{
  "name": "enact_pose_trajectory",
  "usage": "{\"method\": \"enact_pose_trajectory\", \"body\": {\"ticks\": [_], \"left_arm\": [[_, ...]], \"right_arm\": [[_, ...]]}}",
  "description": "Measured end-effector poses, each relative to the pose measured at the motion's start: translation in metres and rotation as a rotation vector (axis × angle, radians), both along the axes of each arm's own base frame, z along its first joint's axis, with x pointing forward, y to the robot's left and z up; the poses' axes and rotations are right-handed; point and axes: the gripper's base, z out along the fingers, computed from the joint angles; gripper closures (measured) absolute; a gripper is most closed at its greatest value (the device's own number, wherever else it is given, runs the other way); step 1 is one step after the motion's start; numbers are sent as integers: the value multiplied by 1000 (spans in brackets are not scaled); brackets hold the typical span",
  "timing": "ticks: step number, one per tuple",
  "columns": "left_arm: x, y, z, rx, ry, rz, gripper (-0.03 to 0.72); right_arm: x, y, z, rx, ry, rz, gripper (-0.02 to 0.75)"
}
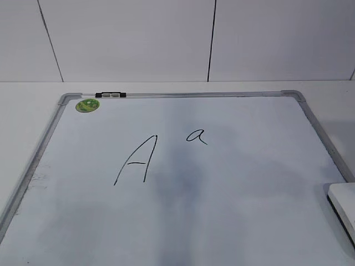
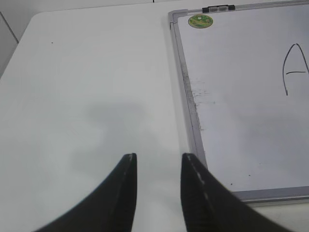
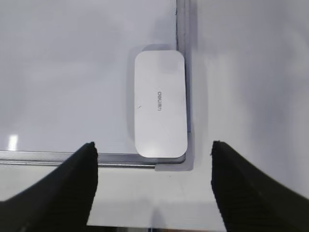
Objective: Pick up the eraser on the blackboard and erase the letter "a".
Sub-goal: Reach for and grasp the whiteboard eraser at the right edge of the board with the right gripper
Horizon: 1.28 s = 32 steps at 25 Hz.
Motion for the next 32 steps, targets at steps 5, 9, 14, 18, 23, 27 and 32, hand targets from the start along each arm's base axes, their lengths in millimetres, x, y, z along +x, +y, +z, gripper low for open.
{"method": "enact_pose_trajectory", "body": {"ticks": [5,9,14,18,23,27,32], "left_arm": [[0,0,0,0,0,0,454],[0,0,0,0,0,0,454],[0,0,0,0,0,0,454],[0,0,0,0,0,0,454],[0,0,0,0,0,0,454],[0,0,0,0,0,0,454],[0,0,0,0,0,0,454]], "right_arm": [[21,6,-3,72,103,-30,175],[30,7,-12,69,189,-33,101],[38,6,-20,48,244,-26,64],[46,5,-26,15,281,-15,62],[62,3,-40,-14,353,-16,63],[75,3,-52,-24,384,-16,63],[88,4,-66,-20,423,-17,63]]}}
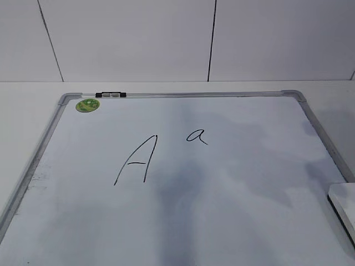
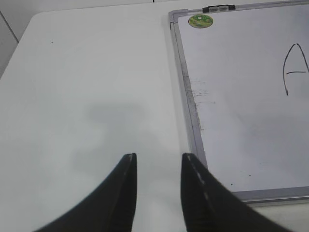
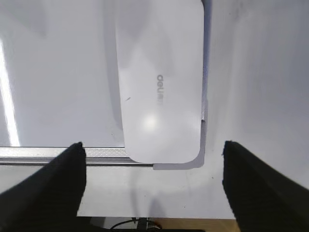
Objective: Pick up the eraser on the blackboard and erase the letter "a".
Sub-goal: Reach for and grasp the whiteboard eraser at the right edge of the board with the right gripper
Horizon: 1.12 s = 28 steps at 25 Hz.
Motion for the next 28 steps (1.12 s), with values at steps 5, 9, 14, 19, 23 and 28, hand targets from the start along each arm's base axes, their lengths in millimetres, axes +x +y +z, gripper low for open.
{"method": "enact_pose_trajectory", "body": {"ticks": [5,9,14,19,23,28], "left_arm": [[0,0,0,0,0,0,454],[0,0,0,0,0,0,454],[0,0,0,0,0,0,454],[0,0,0,0,0,0,453],[0,0,0,0,0,0,453],[0,0,0,0,0,0,454]], "right_arm": [[10,1,-11,-1,24,0,63],[17,1,-21,-3,51,0,63],[23,1,-31,-4,77,0,63],[29,2,-42,-6,106,0,63],[33,2,-48,-7,122,-1,63],[37,1,-55,-13,130,-3,63]]}}
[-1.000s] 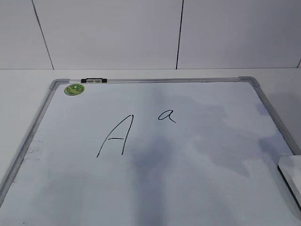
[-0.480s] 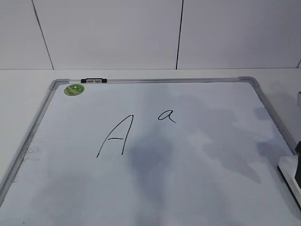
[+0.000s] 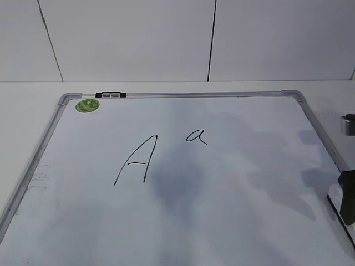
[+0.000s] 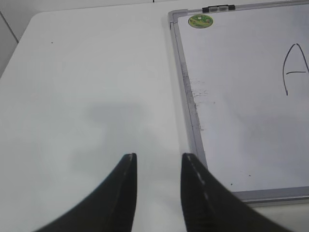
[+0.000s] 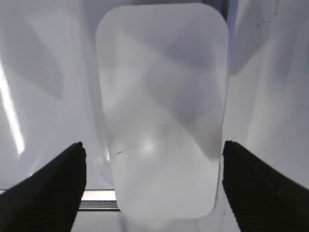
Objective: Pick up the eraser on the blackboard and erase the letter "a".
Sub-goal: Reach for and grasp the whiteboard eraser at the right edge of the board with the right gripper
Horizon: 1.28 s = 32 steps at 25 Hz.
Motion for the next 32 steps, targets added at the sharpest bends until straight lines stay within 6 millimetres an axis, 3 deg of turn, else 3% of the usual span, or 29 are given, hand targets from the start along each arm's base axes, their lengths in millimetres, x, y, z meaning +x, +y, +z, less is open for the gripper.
{"method": "enact_pose_trajectory", "body": {"ticks": [32], "left_arm": [[0,0,0,0,0,0,453]], "right_arm": [[9,-3,-15,-37,11,-26,63]]}}
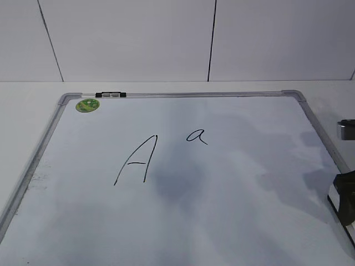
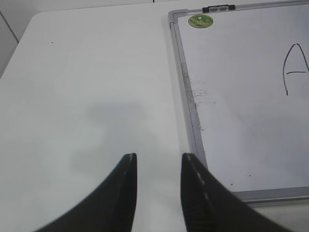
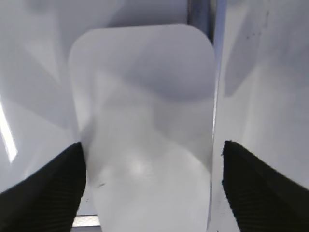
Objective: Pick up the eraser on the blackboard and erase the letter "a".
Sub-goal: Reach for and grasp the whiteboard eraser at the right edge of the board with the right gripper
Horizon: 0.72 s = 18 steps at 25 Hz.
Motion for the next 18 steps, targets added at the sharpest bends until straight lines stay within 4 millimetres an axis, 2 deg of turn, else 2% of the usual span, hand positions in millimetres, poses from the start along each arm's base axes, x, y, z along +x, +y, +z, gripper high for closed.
{"method": "enact_pose_trajectory", "body": {"ticks": [6,13,18], "left_arm": [[0,0,0,0,0,0,454],[0,0,0,0,0,0,454],[0,0,0,0,0,0,454]], "right_arm": [[1,0,-1,-5,-6,2,66],[5,0,-14,-4,32,0,67],[7,0,-15,-1,24,-1,72]]}}
